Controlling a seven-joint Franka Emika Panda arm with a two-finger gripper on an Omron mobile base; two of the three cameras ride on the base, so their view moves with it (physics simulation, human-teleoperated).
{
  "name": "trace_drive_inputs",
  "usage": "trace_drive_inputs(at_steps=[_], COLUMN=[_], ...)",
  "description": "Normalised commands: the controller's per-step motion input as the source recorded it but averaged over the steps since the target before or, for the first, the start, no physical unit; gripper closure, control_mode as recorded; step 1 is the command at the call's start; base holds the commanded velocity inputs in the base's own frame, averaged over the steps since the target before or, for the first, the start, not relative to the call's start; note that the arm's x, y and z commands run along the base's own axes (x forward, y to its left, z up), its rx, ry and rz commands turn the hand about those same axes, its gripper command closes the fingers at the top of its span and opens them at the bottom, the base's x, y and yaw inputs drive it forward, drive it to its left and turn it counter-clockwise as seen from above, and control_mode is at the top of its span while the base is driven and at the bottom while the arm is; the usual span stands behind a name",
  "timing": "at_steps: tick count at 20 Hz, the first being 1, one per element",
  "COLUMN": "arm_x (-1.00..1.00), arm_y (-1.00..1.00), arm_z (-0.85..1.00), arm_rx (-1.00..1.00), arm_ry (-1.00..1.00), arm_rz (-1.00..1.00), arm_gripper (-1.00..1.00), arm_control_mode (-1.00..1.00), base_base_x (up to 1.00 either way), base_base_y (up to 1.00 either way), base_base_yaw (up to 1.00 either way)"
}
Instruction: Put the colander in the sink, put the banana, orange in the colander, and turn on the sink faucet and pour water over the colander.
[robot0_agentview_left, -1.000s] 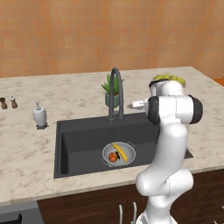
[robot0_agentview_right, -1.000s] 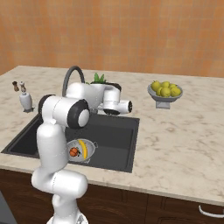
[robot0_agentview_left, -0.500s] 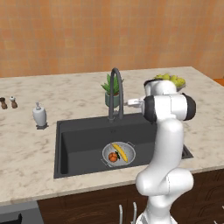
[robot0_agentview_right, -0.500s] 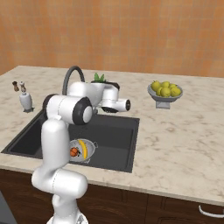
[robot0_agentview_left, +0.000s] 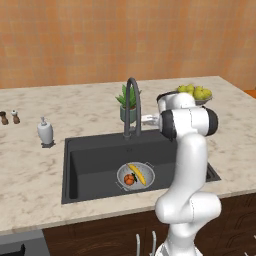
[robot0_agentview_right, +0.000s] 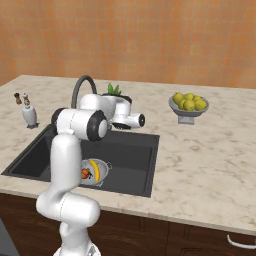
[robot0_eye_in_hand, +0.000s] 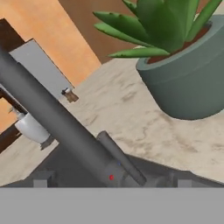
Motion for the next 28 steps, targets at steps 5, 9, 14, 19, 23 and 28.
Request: trace_drive_inputs(at_steps=[5, 9, 14, 19, 23, 28], arm_x=[0.33, 0.26, 0.14, 0.09, 0.00, 0.00], arm_y=[0.18, 0.04, 0.00, 0.00, -0.08, -0.43], arm_z=[-0.13, -0.13, -0.14, -0.13, -0.03, 0.00], arm_rx=[-0.01, -0.01, -0.01, -0.01, -0.01, 0.00], arm_ry=[0.11, 0.09, 0.05, 0.04, 0.00, 0.00], arm_rz=[-0.04, -0.04, -0.03, -0.04, -0.05, -0.06], arm_gripper=[-1.00, -1.00, -1.00, 1.00, 1.00, 1.00], arm_control_mode=[-1.00, -1.00, -1.00, -1.00, -1.00, -1.00], base_base_x=[0.00, 0.00, 0.00, 0.00, 0.00, 0.00], base_base_y=[0.00, 0.00, 0.00, 0.00, 0.00, 0.00], base_base_yaw=[0.00, 0.00, 0.00, 0.00, 0.00, 0.00])
